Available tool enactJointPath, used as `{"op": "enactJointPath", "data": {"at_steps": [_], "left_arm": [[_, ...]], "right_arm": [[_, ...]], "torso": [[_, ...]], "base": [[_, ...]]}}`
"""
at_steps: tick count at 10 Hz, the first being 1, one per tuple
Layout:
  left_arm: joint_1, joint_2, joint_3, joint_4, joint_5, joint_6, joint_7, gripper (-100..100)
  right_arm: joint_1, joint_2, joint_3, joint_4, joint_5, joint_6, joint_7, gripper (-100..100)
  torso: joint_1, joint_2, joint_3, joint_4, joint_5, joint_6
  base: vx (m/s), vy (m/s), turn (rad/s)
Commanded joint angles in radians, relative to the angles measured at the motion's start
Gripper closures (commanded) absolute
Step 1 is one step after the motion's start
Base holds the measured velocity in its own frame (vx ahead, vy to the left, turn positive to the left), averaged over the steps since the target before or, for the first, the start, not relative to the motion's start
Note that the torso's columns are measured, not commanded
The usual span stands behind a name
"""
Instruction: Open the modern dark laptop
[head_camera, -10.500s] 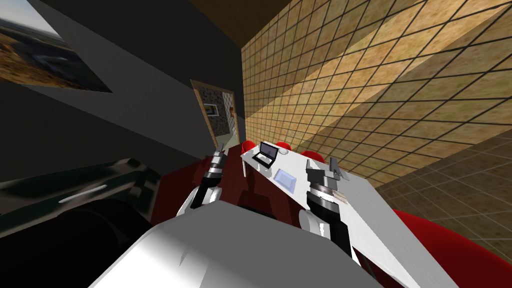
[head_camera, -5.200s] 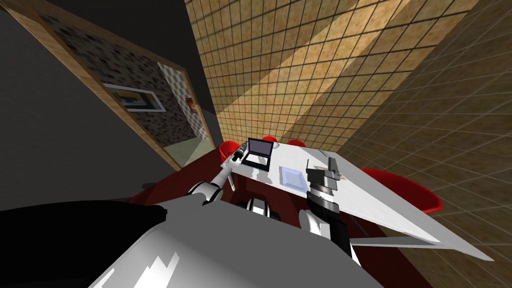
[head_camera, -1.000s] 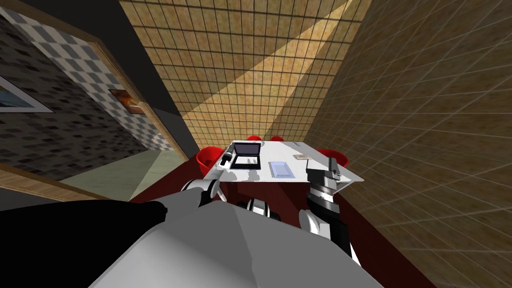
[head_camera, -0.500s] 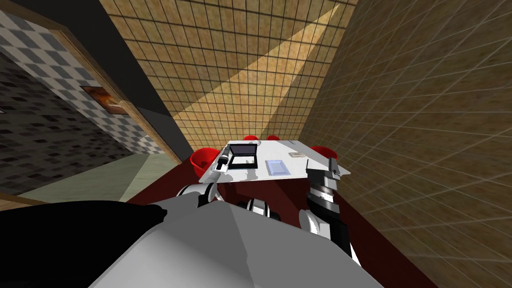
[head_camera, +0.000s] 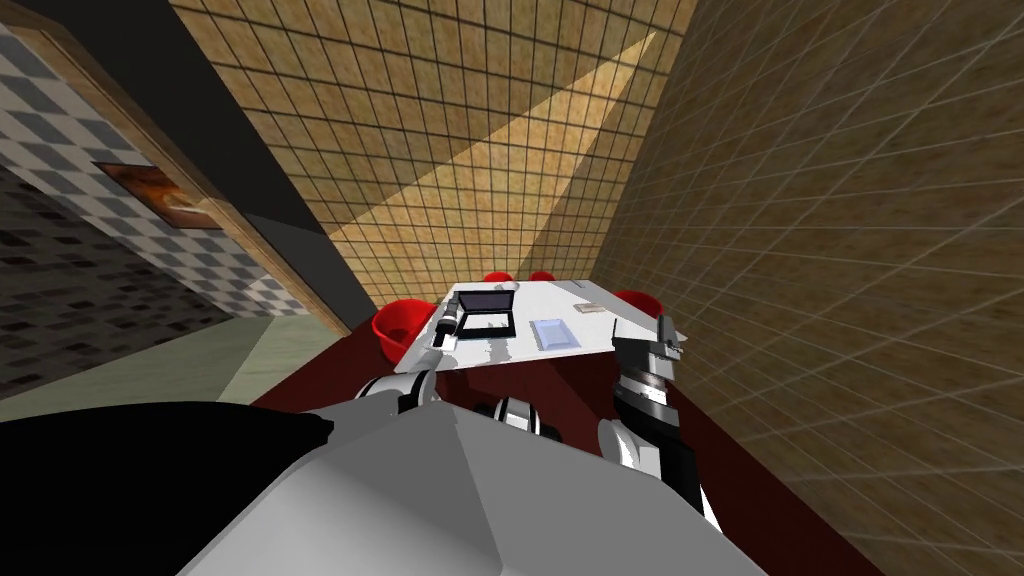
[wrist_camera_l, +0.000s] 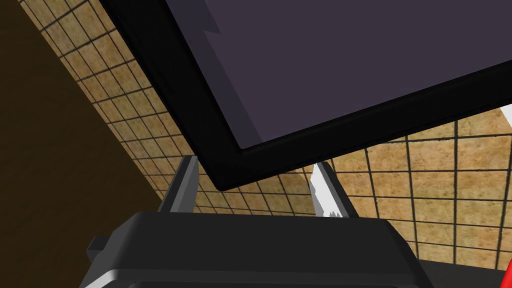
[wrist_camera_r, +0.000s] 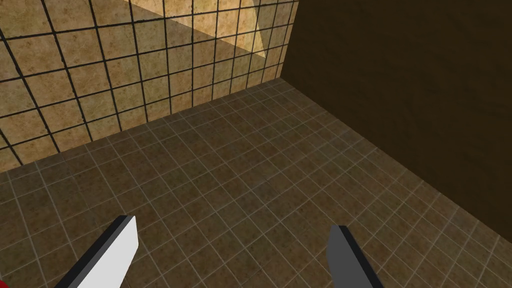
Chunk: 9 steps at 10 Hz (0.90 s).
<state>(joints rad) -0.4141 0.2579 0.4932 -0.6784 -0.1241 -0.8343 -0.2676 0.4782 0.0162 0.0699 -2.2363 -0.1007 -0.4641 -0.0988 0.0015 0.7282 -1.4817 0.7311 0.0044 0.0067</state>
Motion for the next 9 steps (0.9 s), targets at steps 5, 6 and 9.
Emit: {"op": "enactJointPath", "data": {"at_steps": [5, 6, 9], "left_arm": [[0.058, -0.091, 0.063, 0.033, 0.012, -0.213, -0.106, 100], [0.058, -0.091, 0.063, 0.033, 0.012, -0.226, -0.106, 100], [0.080, -0.126, 0.091, 0.043, 0.017, -0.305, -0.147, 100]], "right_arm": [[0.000, 0.000, 0.000, 0.000, 0.000, 0.000, 0.000, 0], [0.000, 0.000, 0.000, 0.000, 0.000, 0.000, 0.000, 0], [0.000, 0.000, 0.000, 0.000, 0.000, 0.000, 0.000, 0]], "torso": [[-0.003, -0.001, -0.001, 0.001, -0.002, 0.000], [-0.002, 0.000, 0.000, 0.001, -0.001, 0.002], [-0.001, -0.002, -0.001, -0.001, 0.001, 0.003]], "base": [[-0.002, 0.081, -0.139], [-0.011, 0.094, -0.176], [-0.005, 0.073, -0.152]]}}
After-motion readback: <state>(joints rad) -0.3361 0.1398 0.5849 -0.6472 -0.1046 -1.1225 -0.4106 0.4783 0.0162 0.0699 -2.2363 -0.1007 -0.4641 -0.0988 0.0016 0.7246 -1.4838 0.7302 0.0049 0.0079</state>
